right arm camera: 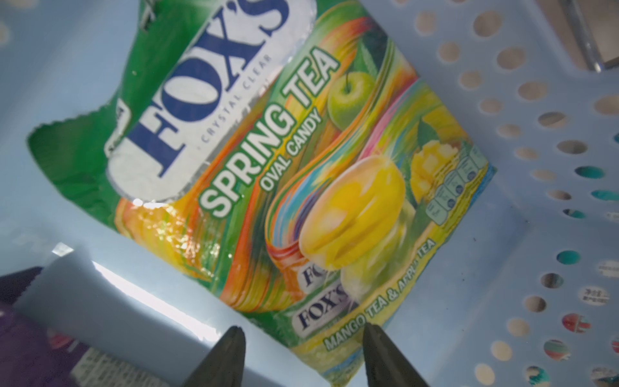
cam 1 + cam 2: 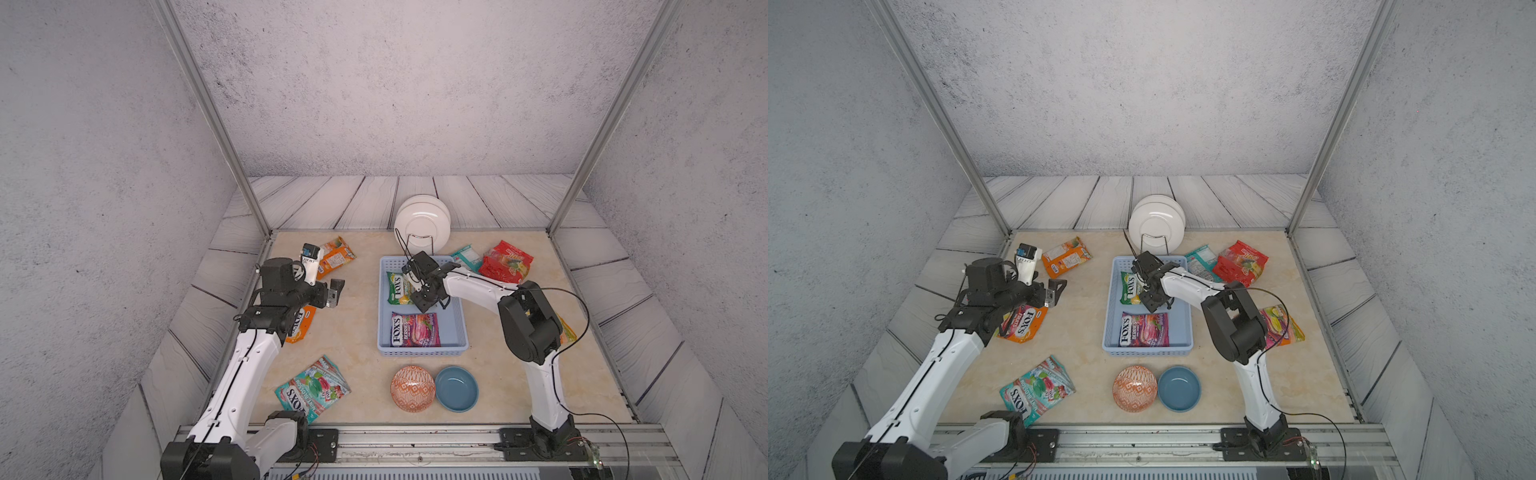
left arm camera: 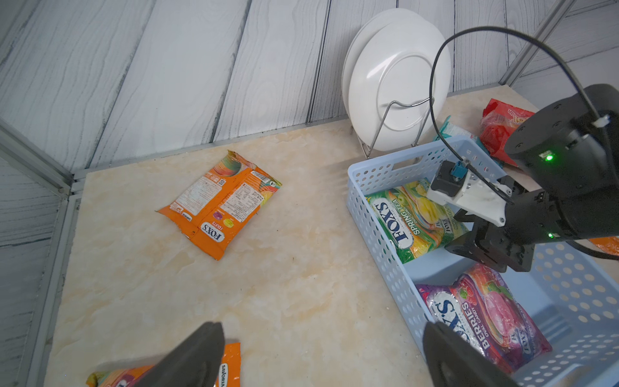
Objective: Put the candies in the basket
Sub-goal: Place the candy in the basket, then pick up the candy at the center of the board.
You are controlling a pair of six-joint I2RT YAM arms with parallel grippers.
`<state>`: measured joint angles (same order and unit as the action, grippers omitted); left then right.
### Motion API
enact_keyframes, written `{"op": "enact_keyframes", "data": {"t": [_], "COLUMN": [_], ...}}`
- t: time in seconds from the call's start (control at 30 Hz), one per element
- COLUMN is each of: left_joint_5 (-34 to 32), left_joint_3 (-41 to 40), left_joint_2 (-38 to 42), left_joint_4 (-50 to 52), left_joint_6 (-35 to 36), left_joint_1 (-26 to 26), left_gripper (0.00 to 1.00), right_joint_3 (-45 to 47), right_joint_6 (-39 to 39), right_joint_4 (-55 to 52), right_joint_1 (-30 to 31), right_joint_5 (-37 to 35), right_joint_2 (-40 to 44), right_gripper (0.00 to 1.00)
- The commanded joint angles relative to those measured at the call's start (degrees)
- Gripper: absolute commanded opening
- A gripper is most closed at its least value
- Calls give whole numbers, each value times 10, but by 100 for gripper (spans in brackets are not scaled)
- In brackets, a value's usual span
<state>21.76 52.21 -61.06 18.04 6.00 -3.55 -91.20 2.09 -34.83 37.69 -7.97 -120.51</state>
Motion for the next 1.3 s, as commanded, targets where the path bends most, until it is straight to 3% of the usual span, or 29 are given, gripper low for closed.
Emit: {"op": "enact_keyframes", "data": {"t": [0.0,0.57,0.93,1.27], "left_joint_5": [10,31,52,63], "left_joint_3": [15,32,46,64], "left_joint_2": [7,-3,-2,-6], "left_joint_4": [25,66,185,329], "left_joint_6": [43,82,137,242], "left_joint_1": [1,10,8,9], "left_gripper": [99,99,99,99], "right_joint_3": [31,173,253,369], "right_joint_6": [-18,-14,-8,36], "right_joint_4": [-13,-8,14,99], "right_joint_1": [1,-7,-47,-71], "right_joint_5": [16,-43,-55,-82], "right_joint_2": [98,320,432,538], "right_gripper": [62,71,83,96]}}
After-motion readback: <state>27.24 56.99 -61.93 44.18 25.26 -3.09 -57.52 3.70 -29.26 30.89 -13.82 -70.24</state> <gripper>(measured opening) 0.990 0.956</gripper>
